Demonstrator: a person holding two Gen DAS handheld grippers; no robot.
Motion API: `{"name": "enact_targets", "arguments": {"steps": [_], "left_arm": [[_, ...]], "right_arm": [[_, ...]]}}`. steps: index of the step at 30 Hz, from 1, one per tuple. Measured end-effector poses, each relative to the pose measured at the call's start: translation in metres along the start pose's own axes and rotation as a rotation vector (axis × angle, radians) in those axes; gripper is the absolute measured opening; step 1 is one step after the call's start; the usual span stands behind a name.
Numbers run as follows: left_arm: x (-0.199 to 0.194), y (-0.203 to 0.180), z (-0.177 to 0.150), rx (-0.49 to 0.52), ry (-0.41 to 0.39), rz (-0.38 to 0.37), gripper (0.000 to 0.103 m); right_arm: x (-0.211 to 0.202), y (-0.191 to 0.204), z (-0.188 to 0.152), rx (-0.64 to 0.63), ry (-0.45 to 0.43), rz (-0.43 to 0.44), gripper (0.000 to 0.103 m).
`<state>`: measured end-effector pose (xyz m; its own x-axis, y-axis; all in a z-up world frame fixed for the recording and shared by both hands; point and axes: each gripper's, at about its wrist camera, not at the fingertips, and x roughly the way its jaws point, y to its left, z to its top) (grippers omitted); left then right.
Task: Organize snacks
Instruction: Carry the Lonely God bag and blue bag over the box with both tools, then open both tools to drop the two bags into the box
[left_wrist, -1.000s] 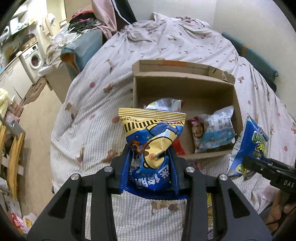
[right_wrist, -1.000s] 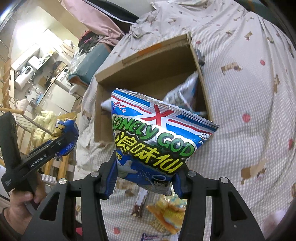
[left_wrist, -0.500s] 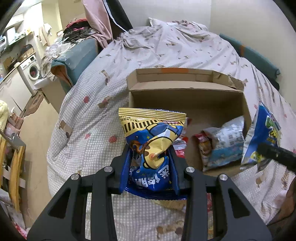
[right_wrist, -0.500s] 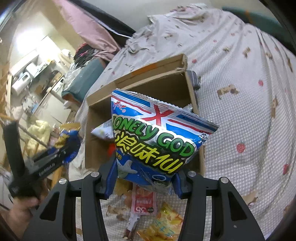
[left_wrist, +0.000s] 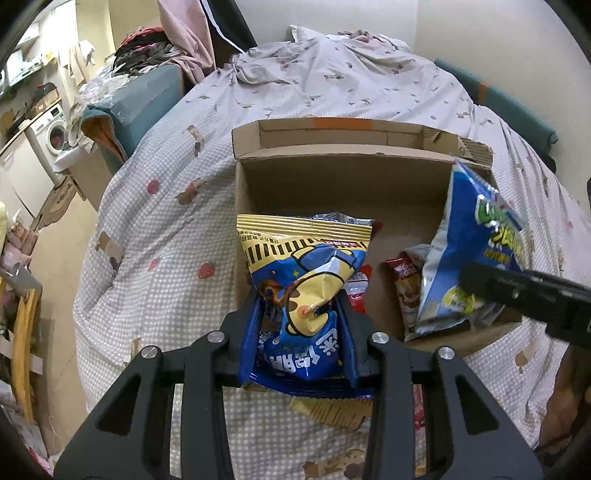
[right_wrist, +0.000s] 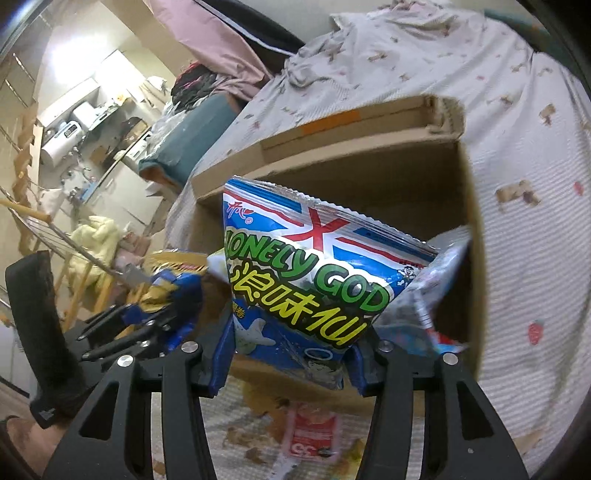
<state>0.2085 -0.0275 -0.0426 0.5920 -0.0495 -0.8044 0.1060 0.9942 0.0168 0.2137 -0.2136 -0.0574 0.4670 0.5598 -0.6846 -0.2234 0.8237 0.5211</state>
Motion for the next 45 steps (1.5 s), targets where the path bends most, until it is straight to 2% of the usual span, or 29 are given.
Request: {"name": "enact_targets", "arguments": {"steps": [7, 9, 11, 12, 13, 15, 16, 17, 19, 28, 38, 45], "left_arm": [[0.004, 0.001, 0.001, -0.015, 0.014, -0.025, 0.036], [0.006, 0.0, 0.001, -0.021, 0.022, -0.03, 0.036], [0.009, -0.003, 0.001, -0.014, 0.042, -0.023, 0.037], [0.01, -0.003, 0.0, -0.009, 0.051, -0.021, 0.037], [0.011, -0.005, -0.001, -0.002, 0.062, -0.024, 0.04], [0.011, -0.007, -0.001, 0.005, 0.073, -0.03, 0.055], [0.011, -0.007, -0.002, 0.004, 0.074, -0.031, 0.07], [0.009, -0.007, -0.002, 0.0, 0.07, -0.033, 0.08], [0.006, -0.006, -0.002, -0.012, 0.058, -0.042, 0.084], [0.006, -0.004, -0.002, -0.025, 0.076, -0.059, 0.084], [-0.006, -0.007, -0.004, -0.016, 0.031, -0.068, 0.084], [-0.017, 0.002, -0.008, -0.054, 0.018, -0.052, 0.084]], "right_arm": [[0.013, -0.002, -0.005, 0.011, 0.048, 0.011, 0.054], [0.013, 0.0, -0.005, 0.012, 0.047, 0.013, 0.057], [0.009, 0.0, -0.006, 0.016, 0.038, 0.025, 0.083], [0.007, 0.0, -0.006, 0.023, 0.03, 0.029, 0.088], [0.005, -0.001, -0.006, 0.032, 0.02, 0.034, 0.089], [0.002, -0.004, -0.005, 0.044, 0.011, 0.035, 0.089], [0.0, -0.005, -0.005, 0.045, 0.008, 0.032, 0.089], [-0.002, -0.008, -0.005, 0.049, -0.002, 0.028, 0.089], [-0.003, -0.011, -0.004, 0.058, -0.006, 0.024, 0.089], [-0.006, -0.012, 0.0, 0.055, -0.022, 0.022, 0.089], [-0.013, -0.016, 0.001, 0.056, -0.039, 0.009, 0.089], [-0.025, -0.018, -0.004, 0.074, -0.059, -0.012, 0.089]]}}
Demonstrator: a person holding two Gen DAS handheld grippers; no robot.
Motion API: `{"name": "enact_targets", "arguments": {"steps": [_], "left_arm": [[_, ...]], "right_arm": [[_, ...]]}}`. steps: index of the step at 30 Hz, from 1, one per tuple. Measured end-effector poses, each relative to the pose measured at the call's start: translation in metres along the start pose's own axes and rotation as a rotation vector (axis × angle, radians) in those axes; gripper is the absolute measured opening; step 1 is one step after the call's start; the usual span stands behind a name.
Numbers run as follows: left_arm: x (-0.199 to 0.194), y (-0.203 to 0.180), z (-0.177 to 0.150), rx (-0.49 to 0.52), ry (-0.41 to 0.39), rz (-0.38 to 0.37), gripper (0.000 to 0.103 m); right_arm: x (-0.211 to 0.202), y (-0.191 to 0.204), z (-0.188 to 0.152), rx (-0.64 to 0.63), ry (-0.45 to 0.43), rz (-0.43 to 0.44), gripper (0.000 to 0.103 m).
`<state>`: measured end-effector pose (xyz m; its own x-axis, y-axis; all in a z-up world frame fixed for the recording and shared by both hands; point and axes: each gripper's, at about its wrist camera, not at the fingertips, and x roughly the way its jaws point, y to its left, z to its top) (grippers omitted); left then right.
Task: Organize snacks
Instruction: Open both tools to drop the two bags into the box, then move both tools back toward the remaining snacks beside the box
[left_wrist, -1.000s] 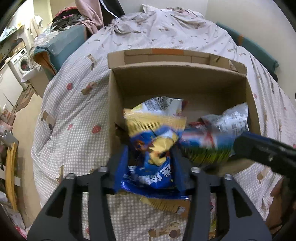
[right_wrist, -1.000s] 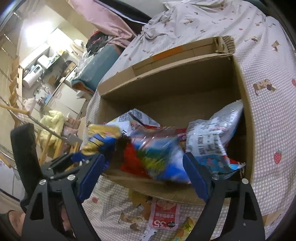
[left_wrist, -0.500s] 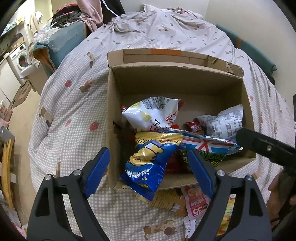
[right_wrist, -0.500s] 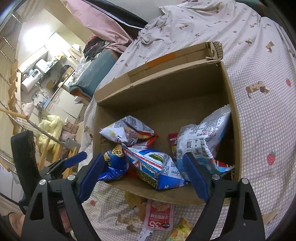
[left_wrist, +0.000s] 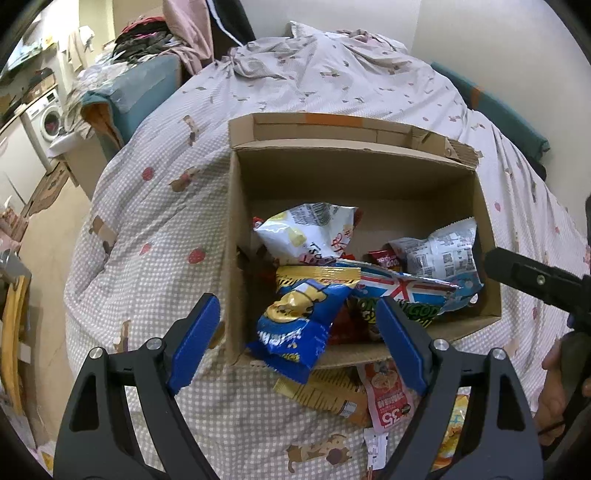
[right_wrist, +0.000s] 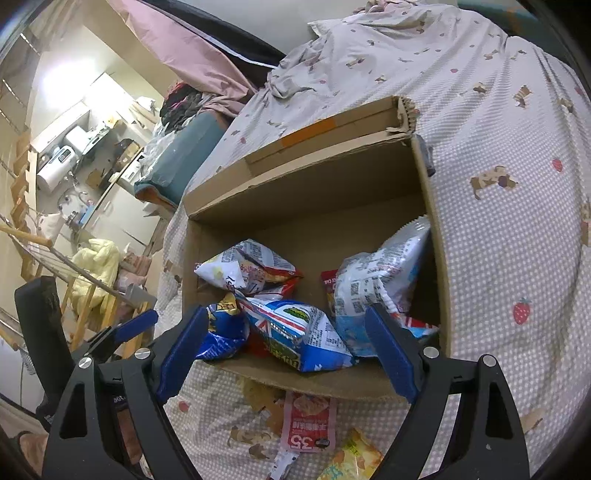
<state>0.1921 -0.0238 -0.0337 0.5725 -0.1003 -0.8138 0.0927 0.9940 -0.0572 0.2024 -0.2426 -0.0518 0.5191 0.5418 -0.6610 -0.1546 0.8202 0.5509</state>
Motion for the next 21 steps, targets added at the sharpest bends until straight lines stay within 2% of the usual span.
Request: {"name": "enact_targets", "arguments": {"steps": [8, 11, 17, 21], "left_arm": [[-0.024, 0.023, -0.004, -0.085, -0.027, 0.03, 0.084], [-0.028, 0.029, -0.013, -0.117, -0.013, 0.016, 0.084], [-0.035, 0.028, -0.032, -0.113, 0.007, 0.026, 0.084], [-0.043, 0.025, -0.043, -0.102, 0.002, 0.026, 0.084]], "right_arm": [[-0.024, 0.006, -0.01, -0.011, -0.022, -0.025, 0.089], [-0.03, 0.007, -0.016, -0.013, -0.019, -0.038, 0.089], [-0.042, 0.0, -0.03, 0.027, -0.004, -0.053, 0.089], [-0.048, -0.006, -0.043, 0.05, 0.006, -0.116, 0.089]]}}
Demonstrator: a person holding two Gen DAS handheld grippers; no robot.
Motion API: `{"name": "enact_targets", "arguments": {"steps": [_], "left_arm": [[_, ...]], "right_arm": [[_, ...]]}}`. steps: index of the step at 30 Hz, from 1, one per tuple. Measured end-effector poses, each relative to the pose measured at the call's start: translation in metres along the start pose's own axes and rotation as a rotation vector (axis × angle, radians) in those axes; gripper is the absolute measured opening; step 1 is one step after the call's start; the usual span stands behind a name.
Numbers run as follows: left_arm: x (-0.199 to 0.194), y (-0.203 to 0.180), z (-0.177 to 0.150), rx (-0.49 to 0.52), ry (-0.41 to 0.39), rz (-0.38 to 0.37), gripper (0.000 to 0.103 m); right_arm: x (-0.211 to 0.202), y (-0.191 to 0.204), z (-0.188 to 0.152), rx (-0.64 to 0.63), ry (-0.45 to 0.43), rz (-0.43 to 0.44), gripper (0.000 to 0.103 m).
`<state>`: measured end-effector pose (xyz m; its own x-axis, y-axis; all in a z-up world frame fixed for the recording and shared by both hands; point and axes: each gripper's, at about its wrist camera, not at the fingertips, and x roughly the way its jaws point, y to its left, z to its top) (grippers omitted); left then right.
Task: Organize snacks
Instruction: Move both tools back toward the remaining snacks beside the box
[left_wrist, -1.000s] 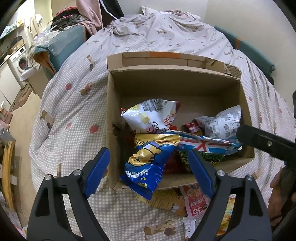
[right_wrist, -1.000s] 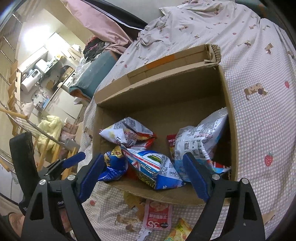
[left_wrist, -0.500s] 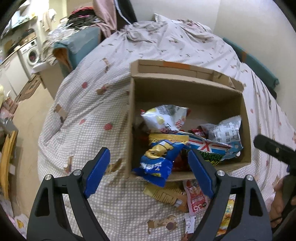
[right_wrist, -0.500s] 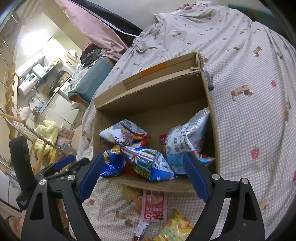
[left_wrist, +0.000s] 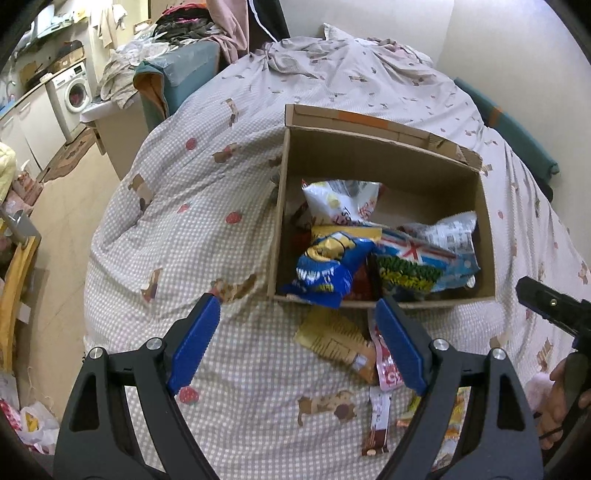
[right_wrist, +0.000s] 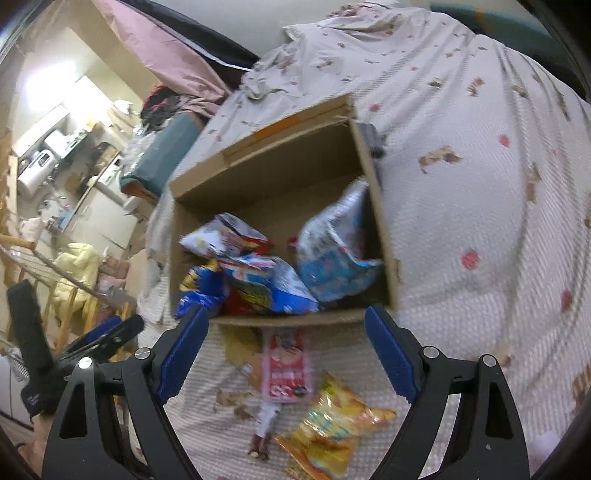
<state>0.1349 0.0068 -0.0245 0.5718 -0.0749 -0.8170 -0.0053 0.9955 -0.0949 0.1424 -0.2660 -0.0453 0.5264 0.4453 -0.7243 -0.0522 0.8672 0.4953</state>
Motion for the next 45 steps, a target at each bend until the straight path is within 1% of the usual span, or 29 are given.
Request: {"name": "enact_targets", "arguments": {"steps": [8, 11, 18, 21, 25, 27, 31, 34, 36, 37, 38, 42, 45], "left_arm": [[-0.013, -0.006, -0.019, 0.03, -0.006, -0.016, 0.084], [-0.018, -0.007, -0.026, 0.037, -0.011, -0.029, 0.084], [-0.019, -0.007, -0.043, 0.049, 0.01, -0.038, 0.084], [-0.019, -0.007, -0.049, 0.049, 0.018, -0.032, 0.084], [-0.011, -0.005, -0.053, 0.039, 0.051, -0.01, 0.084], [-0.005, -0.003, -0.053, 0.027, 0.077, -0.026, 0.085], [0.001, 0.003, -0.055, -0.023, 0.111, -0.043, 0.094], [0.005, 0.004, -0.055, -0.038, 0.125, -0.036, 0.094], [0.008, 0.005, -0.056, -0.04, 0.139, -0.021, 0.094], [0.009, 0.006, -0.057, -0.045, 0.147, -0.01, 0.094], [0.011, 0.007, -0.058, -0.049, 0.156, -0.002, 0.094], [0.018, 0.006, -0.061, -0.054, 0.195, -0.005, 0.094], [0.019, 0.001, -0.062, -0.037, 0.194, -0.001, 0.094]], "right_arm": [[-0.006, -0.015, -0.022, 0.042, 0.055, -0.041, 0.089], [-0.008, -0.018, -0.033, 0.058, 0.07, -0.043, 0.089], [-0.006, -0.021, -0.052, 0.071, 0.117, -0.048, 0.089], [-0.002, -0.019, -0.057, 0.059, 0.138, -0.065, 0.089], [0.011, -0.02, -0.061, 0.078, 0.194, -0.041, 0.089], [0.017, -0.02, -0.063, 0.09, 0.215, -0.038, 0.089], [0.033, -0.025, -0.068, 0.128, 0.284, -0.031, 0.089], [0.046, -0.027, -0.073, 0.165, 0.336, -0.011, 0.089], [0.055, -0.027, -0.075, 0.152, 0.37, -0.054, 0.089], [0.062, -0.027, -0.078, 0.128, 0.392, -0.111, 0.089], [0.067, -0.028, -0.081, 0.122, 0.412, -0.143, 0.089], [0.082, -0.032, -0.09, 0.125, 0.467, -0.198, 0.089], [0.091, -0.035, -0.094, 0.125, 0.492, -0.222, 0.089]]}}
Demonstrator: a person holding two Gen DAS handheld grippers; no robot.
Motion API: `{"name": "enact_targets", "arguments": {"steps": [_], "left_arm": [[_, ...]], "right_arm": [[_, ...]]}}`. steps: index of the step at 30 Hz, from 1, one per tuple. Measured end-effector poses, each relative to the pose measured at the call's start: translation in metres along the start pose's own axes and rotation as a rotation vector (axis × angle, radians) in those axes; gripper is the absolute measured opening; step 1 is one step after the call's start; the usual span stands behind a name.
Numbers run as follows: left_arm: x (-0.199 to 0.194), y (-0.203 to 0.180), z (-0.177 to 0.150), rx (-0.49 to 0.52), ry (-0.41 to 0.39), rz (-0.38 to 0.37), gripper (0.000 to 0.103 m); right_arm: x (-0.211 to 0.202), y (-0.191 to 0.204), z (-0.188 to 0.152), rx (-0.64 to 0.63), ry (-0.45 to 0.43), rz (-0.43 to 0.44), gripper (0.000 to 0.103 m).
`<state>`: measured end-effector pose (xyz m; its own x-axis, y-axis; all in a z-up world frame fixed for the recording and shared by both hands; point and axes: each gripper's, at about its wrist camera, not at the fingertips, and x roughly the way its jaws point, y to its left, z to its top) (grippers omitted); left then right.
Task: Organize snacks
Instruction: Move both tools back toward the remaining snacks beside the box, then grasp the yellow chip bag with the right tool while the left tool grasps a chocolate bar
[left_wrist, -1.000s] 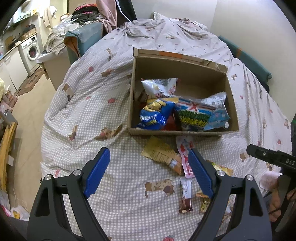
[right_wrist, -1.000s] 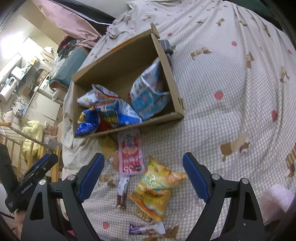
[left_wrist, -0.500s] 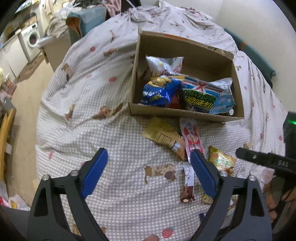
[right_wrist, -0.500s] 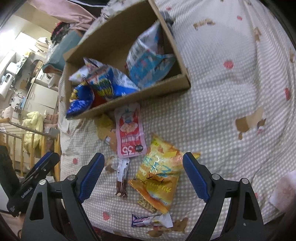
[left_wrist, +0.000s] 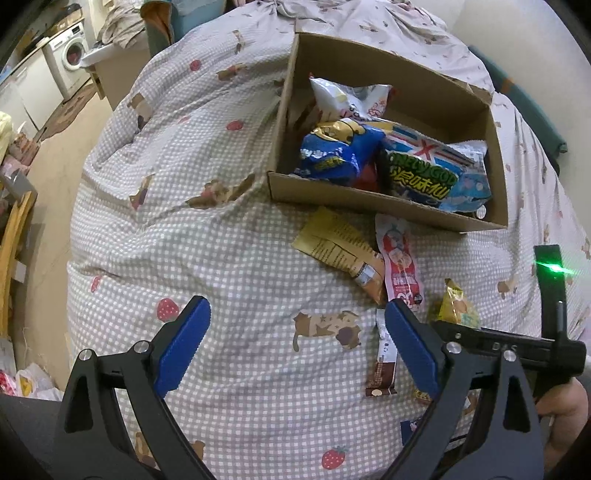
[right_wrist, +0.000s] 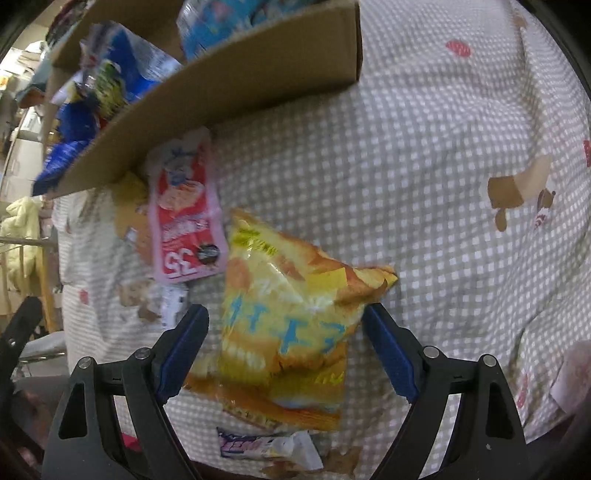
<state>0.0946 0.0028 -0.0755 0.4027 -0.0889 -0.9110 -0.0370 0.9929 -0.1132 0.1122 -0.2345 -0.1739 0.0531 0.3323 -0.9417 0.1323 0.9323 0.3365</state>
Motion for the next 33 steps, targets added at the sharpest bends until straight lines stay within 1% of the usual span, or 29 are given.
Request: {"name": "enact_targets", "arguments": {"steps": [3, 4, 5, 6, 7, 8, 10, 14, 16, 18, 19, 22, 23, 24, 25, 28, 30, 33], "left_arm": [[0.0, -0.006, -0.002, 0.02, -0.001, 0.001, 0.094], [0.001, -0.008, -0.003, 0.028, 0.0, 0.004, 0.094], [0.001, -0.009, -0.003, 0.032, 0.0, 0.006, 0.094], [0.002, -0.011, -0.004, 0.039, 0.003, 0.009, 0.094], [0.004, -0.013, -0.005, 0.045, 0.007, 0.012, 0.094], [0.005, -0.013, -0.006, 0.046, 0.01, 0.012, 0.094], [0.011, -0.014, -0.008, 0.04, 0.031, -0.005, 0.094], [0.02, -0.021, -0.013, 0.055, 0.056, -0.017, 0.093], [0.028, -0.032, -0.017, 0.088, 0.078, -0.019, 0.093], [0.037, -0.043, -0.022, 0.118, 0.108, -0.018, 0.09], [0.04, -0.048, -0.024, 0.129, 0.121, -0.025, 0.083], [0.055, -0.073, -0.035, 0.198, 0.168, -0.057, 0.073], [0.06, -0.08, -0.038, 0.222, 0.178, -0.056, 0.066], [0.064, -0.086, -0.041, 0.241, 0.188, -0.047, 0.063], [0.068, -0.091, -0.043, 0.256, 0.199, -0.04, 0.057], [0.081, -0.104, -0.049, 0.294, 0.214, -0.005, 0.051], [0.087, -0.108, -0.05, 0.3, 0.223, 0.006, 0.042], [0.09, -0.11, -0.054, 0.309, 0.227, 0.017, 0.022]], "right_arm": [[0.007, -0.002, 0.003, 0.012, 0.016, -0.001, 0.087], [0.006, -0.002, 0.003, 0.011, 0.01, 0.004, 0.076], [0.002, -0.002, 0.003, -0.001, -0.002, 0.012, 0.068], [-0.001, -0.005, 0.003, -0.009, -0.009, 0.016, 0.064], [-0.005, -0.006, 0.003, -0.019, -0.02, 0.023, 0.057], [-0.009, -0.007, 0.003, -0.027, -0.033, 0.038, 0.053], [-0.024, -0.01, 0.001, -0.038, -0.076, 0.07, 0.05], [-0.055, -0.023, -0.003, -0.04, -0.172, 0.122, 0.05], [-0.064, -0.029, -0.006, -0.03, -0.199, 0.142, 0.049], [-0.071, -0.033, -0.008, -0.018, -0.22, 0.15, 0.05], [-0.073, -0.035, -0.008, -0.014, -0.227, 0.156, 0.05], [-0.08, -0.041, -0.013, 0.005, -0.251, 0.172, 0.05], [-0.082, -0.042, -0.012, 0.008, -0.257, 0.174, 0.05], [-0.083, -0.043, -0.011, 0.013, -0.259, 0.178, 0.05], [-0.085, -0.043, -0.01, 0.015, -0.262, 0.179, 0.05], [-0.09, -0.048, -0.012, 0.009, -0.264, 0.17, 0.05], [-0.088, -0.047, -0.012, 0.009, -0.263, 0.166, 0.05], [-0.086, -0.048, -0.015, 0.013, -0.261, 0.159, 0.05]]}}
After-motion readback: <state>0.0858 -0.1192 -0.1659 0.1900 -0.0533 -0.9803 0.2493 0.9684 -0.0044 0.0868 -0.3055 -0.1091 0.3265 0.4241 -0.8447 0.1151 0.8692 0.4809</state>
